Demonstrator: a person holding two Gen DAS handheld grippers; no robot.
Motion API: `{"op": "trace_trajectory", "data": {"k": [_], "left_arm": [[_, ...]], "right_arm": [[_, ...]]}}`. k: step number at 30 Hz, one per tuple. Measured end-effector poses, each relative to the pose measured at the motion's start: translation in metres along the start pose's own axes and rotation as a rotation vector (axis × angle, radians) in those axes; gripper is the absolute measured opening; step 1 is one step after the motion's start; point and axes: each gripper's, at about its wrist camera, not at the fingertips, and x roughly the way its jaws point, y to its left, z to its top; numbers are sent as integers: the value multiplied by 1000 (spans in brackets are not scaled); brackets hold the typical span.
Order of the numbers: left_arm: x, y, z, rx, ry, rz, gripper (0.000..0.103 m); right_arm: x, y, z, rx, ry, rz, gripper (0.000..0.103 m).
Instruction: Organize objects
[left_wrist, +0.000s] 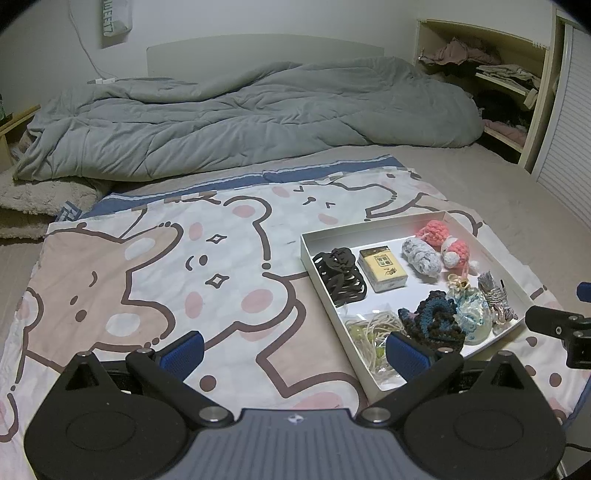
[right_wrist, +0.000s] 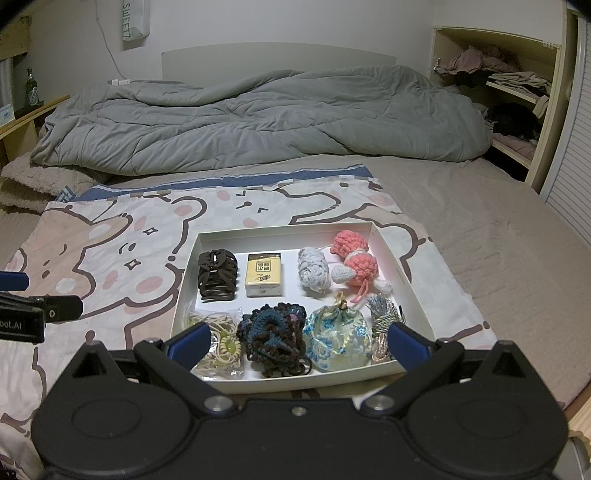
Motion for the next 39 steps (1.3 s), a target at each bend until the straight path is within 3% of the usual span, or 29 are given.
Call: {"op": "trace_trajectory", "data": {"k": [39], "left_arm": [[0,0,-2,5,10,5,103]], "right_arm": [[0,-2,1,0,1,1,103]]}}
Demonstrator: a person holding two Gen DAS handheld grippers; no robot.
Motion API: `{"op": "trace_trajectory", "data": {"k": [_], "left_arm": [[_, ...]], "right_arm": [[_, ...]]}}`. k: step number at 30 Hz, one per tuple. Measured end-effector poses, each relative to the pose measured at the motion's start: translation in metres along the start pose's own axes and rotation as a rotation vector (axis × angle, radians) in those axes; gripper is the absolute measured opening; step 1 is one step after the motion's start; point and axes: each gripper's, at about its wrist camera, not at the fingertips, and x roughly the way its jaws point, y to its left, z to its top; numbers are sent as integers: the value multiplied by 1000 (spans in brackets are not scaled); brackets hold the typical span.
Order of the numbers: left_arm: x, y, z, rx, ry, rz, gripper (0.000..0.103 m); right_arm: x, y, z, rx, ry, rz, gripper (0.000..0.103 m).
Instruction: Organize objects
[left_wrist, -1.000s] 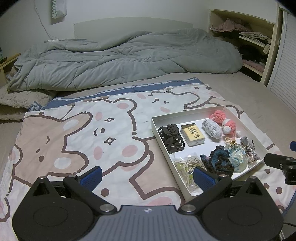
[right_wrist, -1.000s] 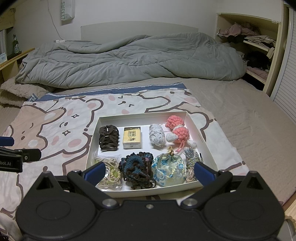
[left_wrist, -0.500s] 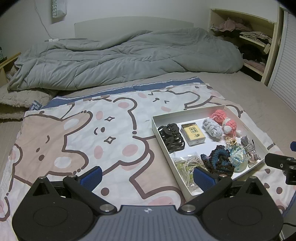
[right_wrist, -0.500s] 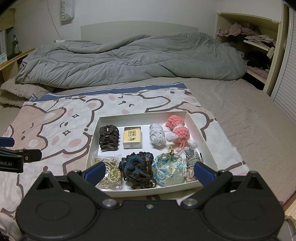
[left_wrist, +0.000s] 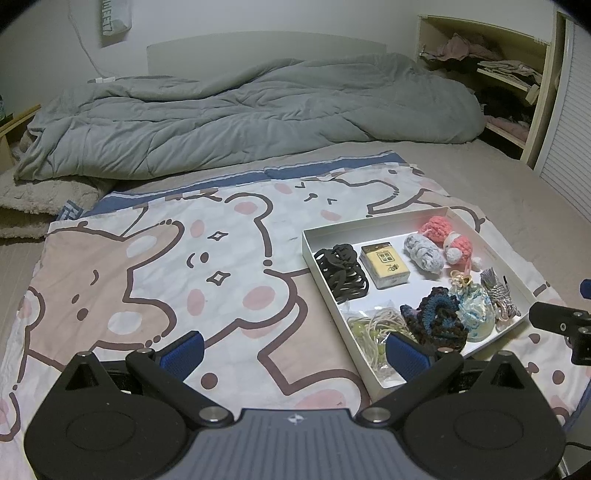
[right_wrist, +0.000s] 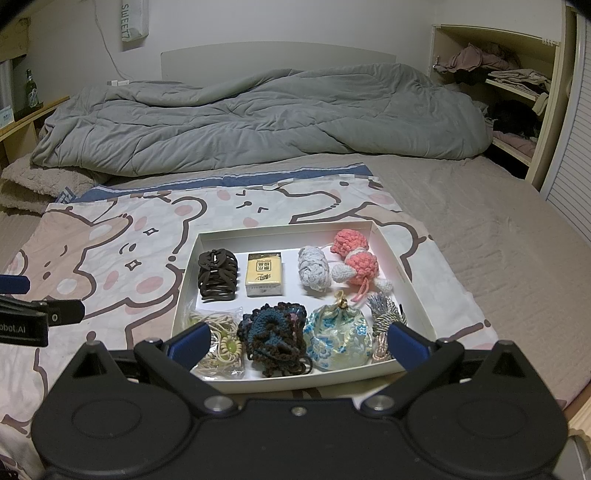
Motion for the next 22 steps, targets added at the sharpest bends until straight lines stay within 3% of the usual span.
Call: {"op": "trace_trajectory", "data": {"k": [22], "left_arm": [[1,-1,1,3,1,-6,103]], "right_arm": [[0,0,-1,3,1,1,103]]}}
